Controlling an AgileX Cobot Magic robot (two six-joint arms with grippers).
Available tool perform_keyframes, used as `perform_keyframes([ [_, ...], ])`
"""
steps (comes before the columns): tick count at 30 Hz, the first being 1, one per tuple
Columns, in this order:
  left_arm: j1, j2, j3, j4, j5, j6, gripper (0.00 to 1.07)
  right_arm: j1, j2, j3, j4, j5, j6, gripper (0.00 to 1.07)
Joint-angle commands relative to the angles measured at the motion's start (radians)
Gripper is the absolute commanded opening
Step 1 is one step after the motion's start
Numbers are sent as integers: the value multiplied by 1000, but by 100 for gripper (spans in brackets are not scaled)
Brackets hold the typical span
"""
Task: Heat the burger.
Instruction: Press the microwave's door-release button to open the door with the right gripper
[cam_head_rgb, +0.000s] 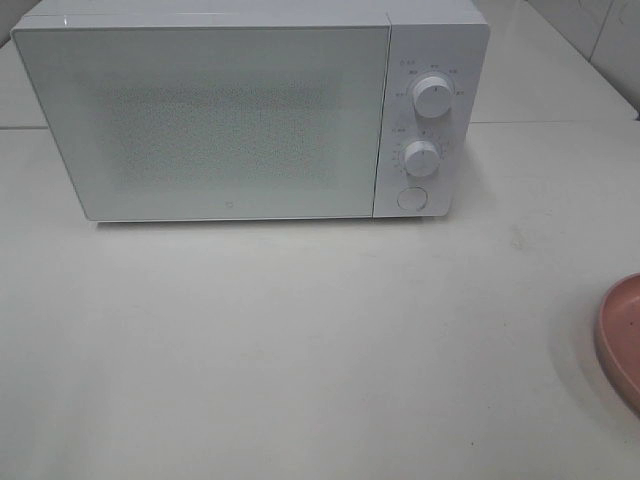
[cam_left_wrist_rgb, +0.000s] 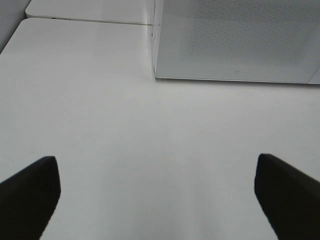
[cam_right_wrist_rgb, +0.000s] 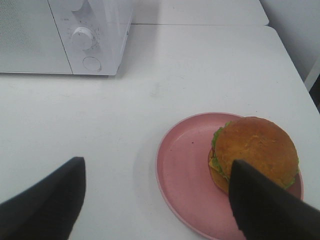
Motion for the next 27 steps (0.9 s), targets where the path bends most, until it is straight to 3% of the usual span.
perform_keyframes([
  [1, 3, -16, 2, -9, -8, -4, 98, 0, -25, 2, 0, -2, -6, 76],
  [15, 3, -16, 2, -9, -8, -4, 98, 0, -25, 1, 0, -3, -6, 76],
  [27, 3, -16, 2, -8, -8, -4, 98, 0, 114, -30, -4, -214, -9, 75],
])
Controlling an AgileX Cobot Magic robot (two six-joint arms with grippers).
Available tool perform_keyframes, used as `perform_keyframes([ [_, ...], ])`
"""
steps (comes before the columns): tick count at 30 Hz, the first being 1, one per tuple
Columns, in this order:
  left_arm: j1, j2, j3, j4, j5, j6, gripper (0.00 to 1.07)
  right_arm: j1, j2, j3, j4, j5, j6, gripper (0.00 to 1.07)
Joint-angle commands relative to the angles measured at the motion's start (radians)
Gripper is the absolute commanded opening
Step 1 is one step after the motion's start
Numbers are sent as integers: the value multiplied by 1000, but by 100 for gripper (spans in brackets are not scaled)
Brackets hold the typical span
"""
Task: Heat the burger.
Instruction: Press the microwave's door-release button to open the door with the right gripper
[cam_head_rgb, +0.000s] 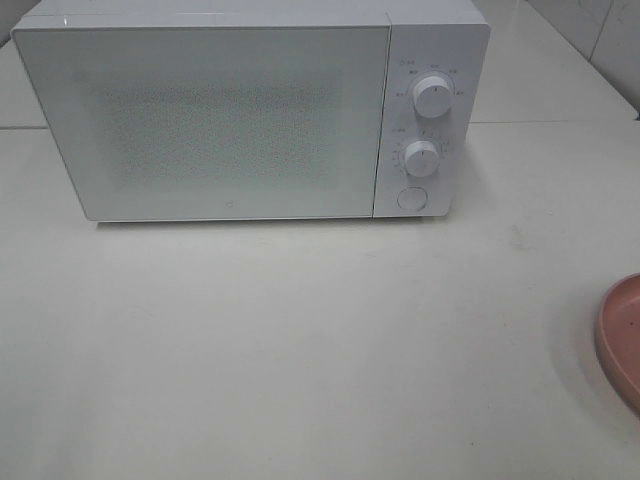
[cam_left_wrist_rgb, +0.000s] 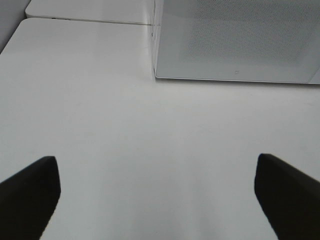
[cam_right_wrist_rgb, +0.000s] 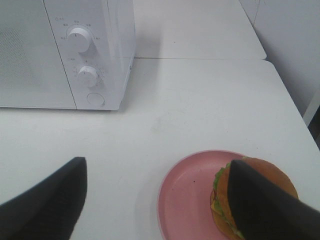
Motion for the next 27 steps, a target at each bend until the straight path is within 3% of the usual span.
perform_keyframes([
  [1, 3, -16, 2, -8, -8, -4, 98, 0, 26, -6, -4, -55, -9, 75],
  [27, 3, -16, 2, -8, -8, -3, 98, 0, 380, -6, -4, -370, -10, 75],
])
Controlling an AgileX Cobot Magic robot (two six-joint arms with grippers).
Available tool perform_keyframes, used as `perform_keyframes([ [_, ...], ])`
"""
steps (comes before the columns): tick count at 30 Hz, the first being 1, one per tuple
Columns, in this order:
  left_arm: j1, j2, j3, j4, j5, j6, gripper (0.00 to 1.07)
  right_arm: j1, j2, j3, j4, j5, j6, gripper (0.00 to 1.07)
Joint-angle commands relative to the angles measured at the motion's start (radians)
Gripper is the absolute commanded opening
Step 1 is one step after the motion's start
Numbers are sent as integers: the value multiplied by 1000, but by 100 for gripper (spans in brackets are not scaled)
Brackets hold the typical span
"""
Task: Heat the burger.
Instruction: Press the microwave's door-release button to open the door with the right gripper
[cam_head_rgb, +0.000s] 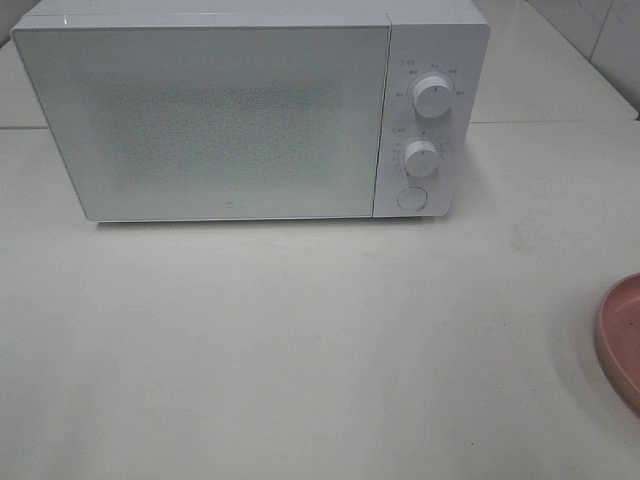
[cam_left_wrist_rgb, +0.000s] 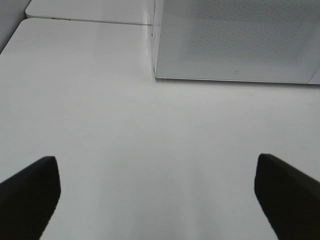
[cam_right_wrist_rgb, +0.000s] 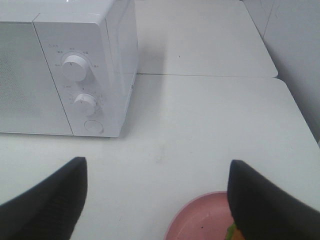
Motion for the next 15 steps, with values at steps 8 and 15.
perform_keyframes([
  [8, 3, -16, 2, -8, -8, -3, 98, 0, 166, -5, -4, -161, -9, 75],
  [15, 3, -16, 2, -8, -8, -3, 98, 0, 295, -5, -4, -289, -9, 75],
])
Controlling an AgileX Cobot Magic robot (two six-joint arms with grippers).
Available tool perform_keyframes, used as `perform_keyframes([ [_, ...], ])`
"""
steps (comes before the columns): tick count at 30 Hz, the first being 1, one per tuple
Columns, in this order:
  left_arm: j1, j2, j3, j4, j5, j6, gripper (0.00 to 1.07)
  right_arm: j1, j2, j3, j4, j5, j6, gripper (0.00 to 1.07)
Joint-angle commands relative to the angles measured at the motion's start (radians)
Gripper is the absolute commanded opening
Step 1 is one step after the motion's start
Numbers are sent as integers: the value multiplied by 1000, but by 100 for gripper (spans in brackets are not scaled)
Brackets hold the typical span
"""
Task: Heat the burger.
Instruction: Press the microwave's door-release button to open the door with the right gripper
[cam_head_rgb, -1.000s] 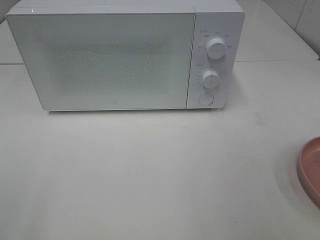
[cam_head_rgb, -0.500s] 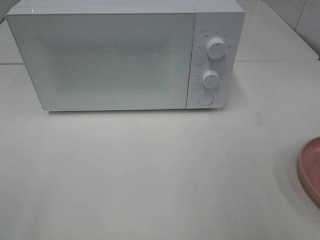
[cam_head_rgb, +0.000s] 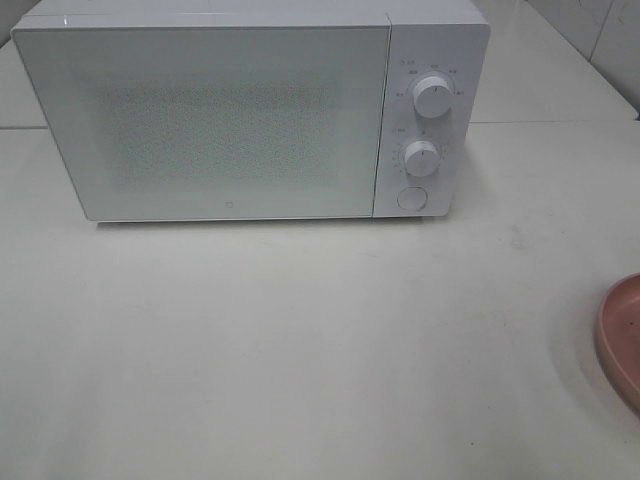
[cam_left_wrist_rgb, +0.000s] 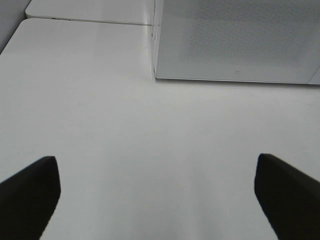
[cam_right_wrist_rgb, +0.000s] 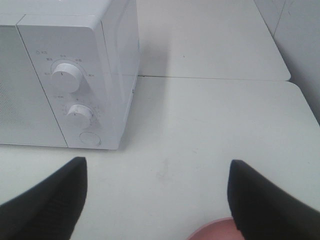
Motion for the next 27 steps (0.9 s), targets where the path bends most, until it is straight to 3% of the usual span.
perform_keyframes([
  [1, 3, -16, 2, -8, -7, -3, 98, 0, 34, -5, -4, -54, -9, 75],
  [27, 3, -16, 2, -8, -7, -3, 98, 0, 493, -4, -39, -646, -10, 75],
])
